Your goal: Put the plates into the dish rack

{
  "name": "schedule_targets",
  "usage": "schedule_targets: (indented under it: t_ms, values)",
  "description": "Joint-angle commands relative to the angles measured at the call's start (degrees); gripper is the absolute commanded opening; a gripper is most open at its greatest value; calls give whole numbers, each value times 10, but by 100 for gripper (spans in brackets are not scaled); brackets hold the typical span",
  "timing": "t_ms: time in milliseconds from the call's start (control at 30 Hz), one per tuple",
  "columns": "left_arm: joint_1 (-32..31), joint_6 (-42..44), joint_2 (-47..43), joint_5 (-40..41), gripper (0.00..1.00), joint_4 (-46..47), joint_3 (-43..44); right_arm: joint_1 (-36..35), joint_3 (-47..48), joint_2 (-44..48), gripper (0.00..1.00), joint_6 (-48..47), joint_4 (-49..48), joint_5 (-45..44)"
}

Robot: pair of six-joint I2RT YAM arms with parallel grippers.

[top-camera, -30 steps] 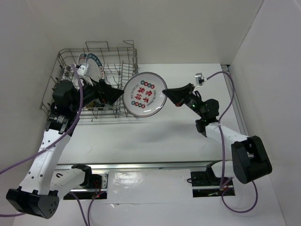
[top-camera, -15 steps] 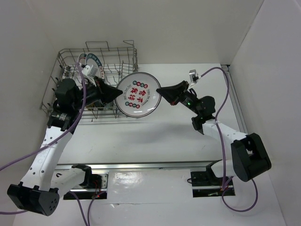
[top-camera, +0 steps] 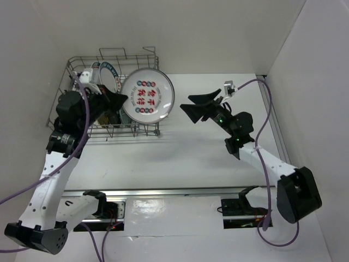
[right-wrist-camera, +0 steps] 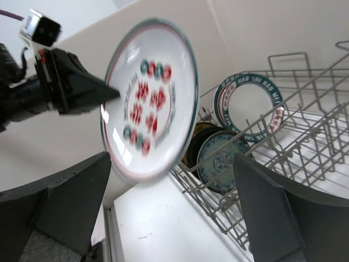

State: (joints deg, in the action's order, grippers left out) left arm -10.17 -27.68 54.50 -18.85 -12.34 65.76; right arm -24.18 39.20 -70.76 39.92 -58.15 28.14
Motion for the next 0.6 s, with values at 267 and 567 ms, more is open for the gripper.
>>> schedule_targets:
  t_ms: [267,567]
  values:
    - [2,60,180,528,0,-60,321,-10,-117,175,100,-41,126,-84]
    - [2,246,300,614,0,151,285,-21,-178,242,100,-27,176,-76]
